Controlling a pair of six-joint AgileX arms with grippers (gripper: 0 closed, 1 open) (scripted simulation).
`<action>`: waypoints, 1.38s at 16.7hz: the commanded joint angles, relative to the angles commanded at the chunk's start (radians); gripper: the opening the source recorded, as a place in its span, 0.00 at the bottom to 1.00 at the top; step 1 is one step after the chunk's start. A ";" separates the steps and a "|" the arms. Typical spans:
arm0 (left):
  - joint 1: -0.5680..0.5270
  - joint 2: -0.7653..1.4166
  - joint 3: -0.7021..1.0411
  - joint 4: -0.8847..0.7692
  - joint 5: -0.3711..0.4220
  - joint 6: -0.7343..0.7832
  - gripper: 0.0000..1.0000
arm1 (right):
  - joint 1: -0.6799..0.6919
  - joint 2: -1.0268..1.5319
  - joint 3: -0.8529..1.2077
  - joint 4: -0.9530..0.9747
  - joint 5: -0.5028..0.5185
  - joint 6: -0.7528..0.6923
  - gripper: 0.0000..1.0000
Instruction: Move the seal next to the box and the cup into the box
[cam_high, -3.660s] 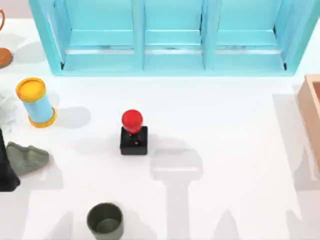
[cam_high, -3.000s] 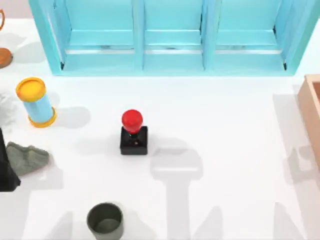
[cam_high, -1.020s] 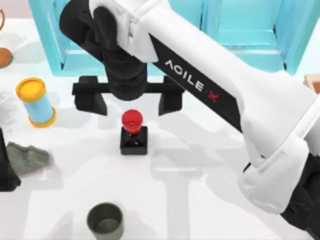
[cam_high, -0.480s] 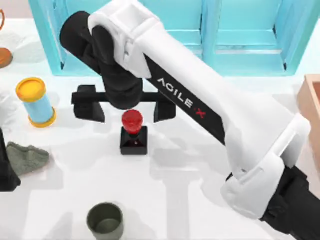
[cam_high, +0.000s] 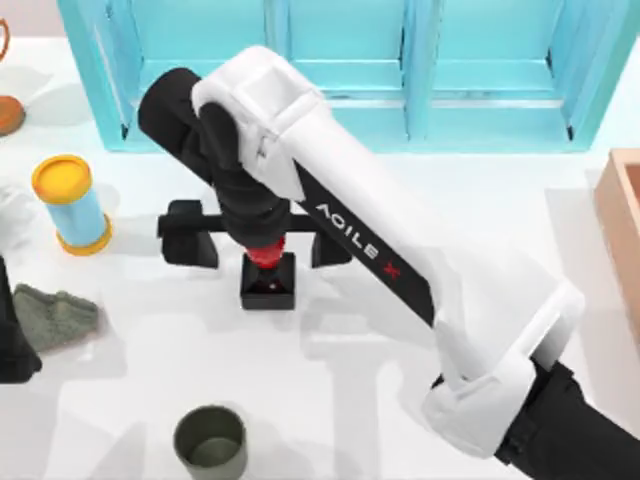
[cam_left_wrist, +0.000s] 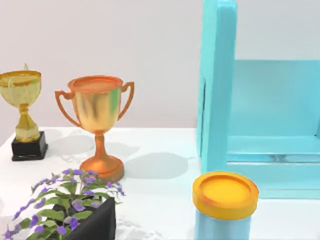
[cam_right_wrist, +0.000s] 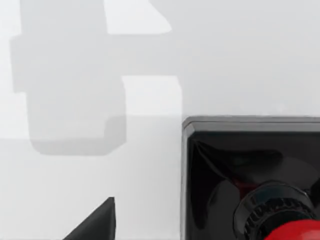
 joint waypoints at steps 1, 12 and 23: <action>0.000 0.000 0.000 0.000 0.000 0.000 1.00 | 0.000 0.000 0.000 0.000 0.000 0.000 1.00; 0.000 0.000 0.000 0.000 0.000 0.000 1.00 | 0.000 0.000 0.000 0.000 0.000 0.000 0.32; 0.000 0.000 0.000 0.000 0.000 0.000 1.00 | 0.000 0.000 0.000 0.000 0.000 0.000 0.00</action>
